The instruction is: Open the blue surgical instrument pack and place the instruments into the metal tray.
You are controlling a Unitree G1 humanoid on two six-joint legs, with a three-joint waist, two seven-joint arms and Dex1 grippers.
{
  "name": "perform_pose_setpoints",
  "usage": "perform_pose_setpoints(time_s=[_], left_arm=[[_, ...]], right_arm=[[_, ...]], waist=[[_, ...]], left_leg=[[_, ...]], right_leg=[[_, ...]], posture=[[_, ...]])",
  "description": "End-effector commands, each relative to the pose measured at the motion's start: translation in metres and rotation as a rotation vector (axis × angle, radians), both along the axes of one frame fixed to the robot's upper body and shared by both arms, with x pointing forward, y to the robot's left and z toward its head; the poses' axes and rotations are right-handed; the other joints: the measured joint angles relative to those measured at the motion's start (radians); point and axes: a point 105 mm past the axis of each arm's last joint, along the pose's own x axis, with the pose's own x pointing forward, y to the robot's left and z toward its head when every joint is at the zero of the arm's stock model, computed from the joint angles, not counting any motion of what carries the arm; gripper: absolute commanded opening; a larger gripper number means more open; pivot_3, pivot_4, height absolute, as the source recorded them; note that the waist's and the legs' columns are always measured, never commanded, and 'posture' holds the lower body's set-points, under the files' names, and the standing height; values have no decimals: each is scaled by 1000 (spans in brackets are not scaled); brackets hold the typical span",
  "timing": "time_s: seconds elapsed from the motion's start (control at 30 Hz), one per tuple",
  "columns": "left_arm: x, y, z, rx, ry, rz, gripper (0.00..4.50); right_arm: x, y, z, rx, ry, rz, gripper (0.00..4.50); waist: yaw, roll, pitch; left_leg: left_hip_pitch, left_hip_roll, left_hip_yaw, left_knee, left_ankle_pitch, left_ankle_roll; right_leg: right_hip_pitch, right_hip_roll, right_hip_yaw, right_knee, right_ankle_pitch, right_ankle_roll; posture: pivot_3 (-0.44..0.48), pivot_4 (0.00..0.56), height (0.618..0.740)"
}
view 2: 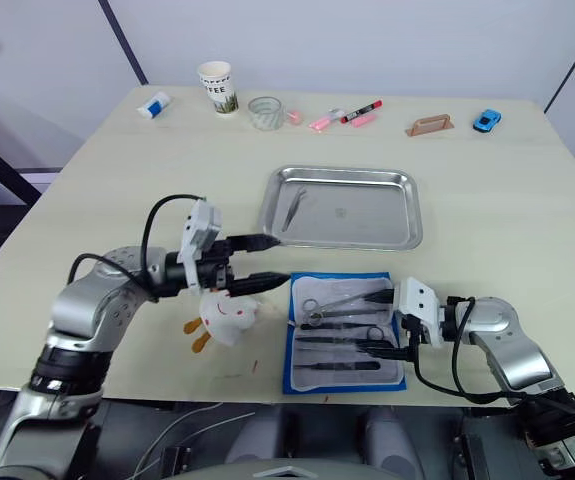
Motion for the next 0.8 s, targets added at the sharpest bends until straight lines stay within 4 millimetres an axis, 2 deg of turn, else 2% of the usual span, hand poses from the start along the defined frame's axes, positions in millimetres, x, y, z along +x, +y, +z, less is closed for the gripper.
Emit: perform_pose_setpoints(time_s=[0.03, 0.13, 0.2, 0.33, 0.5, 0.8], left_arm=[[-10, 5, 9, 19, -48, -20, 4425], [-16, 16, -1, 61, -21, 4, 4425], [-20, 14, -4, 74, -22, 8, 4425], [-25, -1, -7, 81, -33, -36, 4425], [-26, -8, -11, 101, -25, -66, 4425], [-22, -28, -20, 161, -15, -84, 4425]], right_arm=[[-9, -12, -21, -83, 83, -24, 4500], [-9, -13, -20, -82, 82, -22, 4500], [-9, -14, -18, -84, 82, -22, 4500], [-8, -13, -17, -79, 85, -18, 4500], [-8, -11, -18, -84, 91, 13, 4500], [-10, -10, -22, -88, 112, 76, 4500]], waist=[[5, 0, 0], [8, 1, 1], [8, 2, 2], [9, 2, 2], [8, 2, 3], [8, 2, 3]], left_leg=[[0, 0, 0, 0, 0, 0], [0, 0, 0, 0, 0, 0], [0, 0, 0, 0, 0, 0], [0, 0, 0, 0, 0, 0], [0, 0, 0, 0, 0, 0], [0, 0, 1, 0, 0, 0]], right_leg=[[0, 0, 0, 0, 0, 0], [0, 0, 0, 0, 0, 0], [0, 0, 0, 0, 0, 0], [0, 0, 0, 0, 0, 0], [0, 0, 0, 0, 0, 0], [0, 1, 1, 0, 0, 0]], posture=[[0, 150, 740], [0, 150, 740], [0, 150, 740], [0, 150, 740], [0, 150, 740], [0, 150, 740]])
